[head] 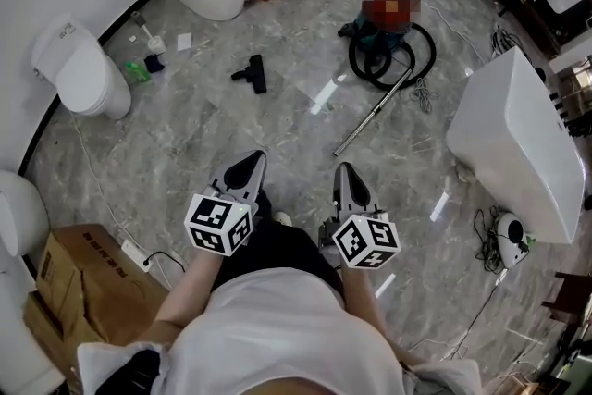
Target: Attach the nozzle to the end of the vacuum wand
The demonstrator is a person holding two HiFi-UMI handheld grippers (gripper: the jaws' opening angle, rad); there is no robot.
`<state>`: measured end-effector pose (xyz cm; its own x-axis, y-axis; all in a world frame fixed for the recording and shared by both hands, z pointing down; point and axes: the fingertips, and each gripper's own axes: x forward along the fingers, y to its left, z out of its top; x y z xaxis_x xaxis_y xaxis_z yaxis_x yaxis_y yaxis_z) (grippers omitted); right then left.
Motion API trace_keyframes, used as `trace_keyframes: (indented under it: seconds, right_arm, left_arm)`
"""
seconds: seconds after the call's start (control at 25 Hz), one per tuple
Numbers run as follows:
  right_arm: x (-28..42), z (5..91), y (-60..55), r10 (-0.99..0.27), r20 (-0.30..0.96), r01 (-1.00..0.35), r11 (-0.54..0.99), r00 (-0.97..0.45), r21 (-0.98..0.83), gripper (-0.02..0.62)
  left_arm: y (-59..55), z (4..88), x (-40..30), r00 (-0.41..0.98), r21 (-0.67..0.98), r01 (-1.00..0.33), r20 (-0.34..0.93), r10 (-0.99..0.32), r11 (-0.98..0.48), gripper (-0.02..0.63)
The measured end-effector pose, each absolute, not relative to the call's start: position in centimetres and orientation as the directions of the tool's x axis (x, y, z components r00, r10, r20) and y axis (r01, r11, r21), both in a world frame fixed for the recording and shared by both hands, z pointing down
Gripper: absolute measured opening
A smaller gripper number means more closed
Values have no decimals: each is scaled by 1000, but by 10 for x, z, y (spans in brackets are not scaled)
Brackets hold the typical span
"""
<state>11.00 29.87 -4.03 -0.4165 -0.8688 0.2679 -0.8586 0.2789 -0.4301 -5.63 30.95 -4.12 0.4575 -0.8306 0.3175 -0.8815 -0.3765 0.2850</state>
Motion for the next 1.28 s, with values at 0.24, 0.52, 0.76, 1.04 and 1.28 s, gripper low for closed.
trace_keyframes:
  seconds: [0.24, 0.52, 0.76, 1.04, 1.28]
  right_arm:
    - [107, -28, 291, -853, 297, -854, 276, -430, -442, 17]
    - [109, -27, 247, -870, 297, -863, 238, -393, -445, 17]
    - [106, -40, 192, -889, 258, -865, 241, -379, -439, 17]
    - [95, -53, 118, -924, 244, -884, 165, -294, -438, 17]
    - [82, -53, 78, -935, 252, -871, 104, -251, -480, 17]
  left_arm:
    - [297, -35, -58, 444, 285, -889, 337, -830, -360, 11]
    - [247, -33, -62, 471, 290, -875, 335, -816, -387, 11]
    - [184, -38, -69, 502, 302, -858, 321, -803, -416, 11]
    - [98, -50, -86, 560, 293, -825, 308, -769, -483, 11]
    - [46, -46, -90, 603, 314, -794, 308, -736, -520, 11]
